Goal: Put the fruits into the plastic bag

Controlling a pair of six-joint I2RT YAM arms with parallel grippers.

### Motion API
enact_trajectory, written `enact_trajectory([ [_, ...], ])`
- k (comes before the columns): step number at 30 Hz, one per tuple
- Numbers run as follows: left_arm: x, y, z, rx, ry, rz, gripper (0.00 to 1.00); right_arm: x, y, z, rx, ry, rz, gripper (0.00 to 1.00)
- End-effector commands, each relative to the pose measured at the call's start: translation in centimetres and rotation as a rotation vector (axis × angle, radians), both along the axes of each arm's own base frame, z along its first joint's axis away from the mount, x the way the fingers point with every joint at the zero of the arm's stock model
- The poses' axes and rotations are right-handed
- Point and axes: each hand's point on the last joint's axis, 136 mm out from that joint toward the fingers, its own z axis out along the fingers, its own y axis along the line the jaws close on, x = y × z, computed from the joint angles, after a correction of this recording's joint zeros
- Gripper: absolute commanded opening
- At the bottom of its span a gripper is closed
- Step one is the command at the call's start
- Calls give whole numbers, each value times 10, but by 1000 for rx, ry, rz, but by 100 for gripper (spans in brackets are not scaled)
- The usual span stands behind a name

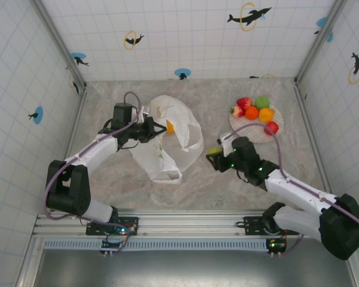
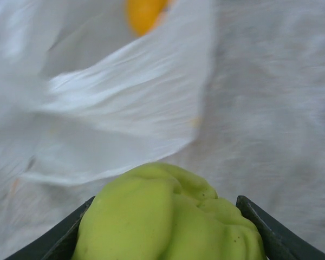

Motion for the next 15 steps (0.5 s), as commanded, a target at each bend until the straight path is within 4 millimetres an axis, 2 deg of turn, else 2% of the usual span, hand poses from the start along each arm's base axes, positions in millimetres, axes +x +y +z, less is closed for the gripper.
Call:
enact_trajectory([
  [1, 0, -5, 7, -6, -15, 4, 0, -7, 36, 11, 21, -109, 120, 53],
  [7, -1, -9, 8, -1, -14, -1, 0, -4, 89, 8, -21, -185, 233, 51],
  [12, -4, -15, 9, -2, -13, -21, 0, 16, 116, 8, 7, -227, 221, 50],
  [15, -7, -19, 9, -4, -12, -34, 0, 35, 122, 17, 56, -280, 131, 50],
])
